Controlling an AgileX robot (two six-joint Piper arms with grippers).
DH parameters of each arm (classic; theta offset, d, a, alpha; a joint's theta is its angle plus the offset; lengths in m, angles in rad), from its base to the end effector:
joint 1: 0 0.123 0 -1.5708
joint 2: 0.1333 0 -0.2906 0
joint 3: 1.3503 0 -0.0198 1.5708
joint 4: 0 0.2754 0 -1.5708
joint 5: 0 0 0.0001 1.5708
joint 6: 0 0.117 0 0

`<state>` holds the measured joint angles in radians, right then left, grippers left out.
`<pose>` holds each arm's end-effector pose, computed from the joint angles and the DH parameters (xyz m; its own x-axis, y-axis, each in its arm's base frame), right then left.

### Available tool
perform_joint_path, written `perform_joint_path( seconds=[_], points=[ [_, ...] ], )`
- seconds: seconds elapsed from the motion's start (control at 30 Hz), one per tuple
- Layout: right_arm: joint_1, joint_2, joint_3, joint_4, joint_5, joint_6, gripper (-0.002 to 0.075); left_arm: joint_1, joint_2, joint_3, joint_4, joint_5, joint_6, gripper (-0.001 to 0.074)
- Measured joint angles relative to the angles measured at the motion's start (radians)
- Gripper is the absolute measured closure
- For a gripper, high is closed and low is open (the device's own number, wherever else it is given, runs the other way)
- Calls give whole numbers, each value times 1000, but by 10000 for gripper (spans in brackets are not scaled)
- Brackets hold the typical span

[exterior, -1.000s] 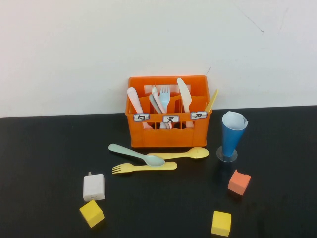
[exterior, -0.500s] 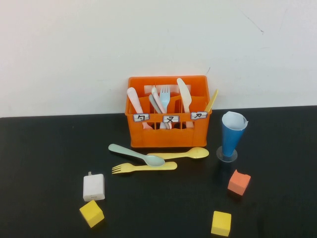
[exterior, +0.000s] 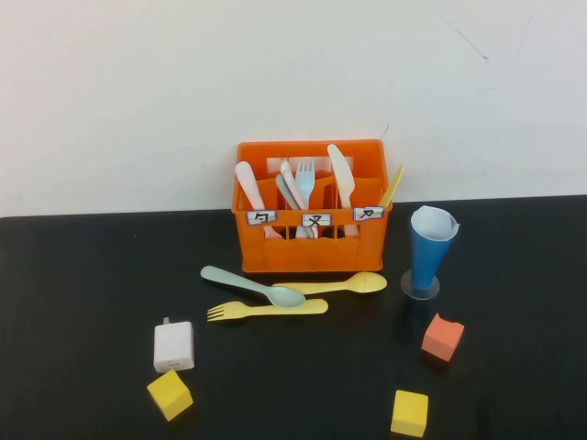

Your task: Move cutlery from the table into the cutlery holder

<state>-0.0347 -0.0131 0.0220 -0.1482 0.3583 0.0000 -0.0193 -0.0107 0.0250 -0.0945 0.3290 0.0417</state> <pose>0.0966 -0.0094 0.1671 -0.2818 -0.1286 -0.9508 0.0459 0.9880 -0.1472 0.0979 -0.0055 0.1688 -0.2540 -0.0428 -0.9663 0.0367 0.9979 -0.0539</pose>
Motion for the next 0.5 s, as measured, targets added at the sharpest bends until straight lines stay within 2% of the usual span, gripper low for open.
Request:
perform_joint_path(
  seconds=[0.5],
  points=[
    [0,0,0,0,0,-8,729,0,0,0,0,1,0,736]
  ],
)
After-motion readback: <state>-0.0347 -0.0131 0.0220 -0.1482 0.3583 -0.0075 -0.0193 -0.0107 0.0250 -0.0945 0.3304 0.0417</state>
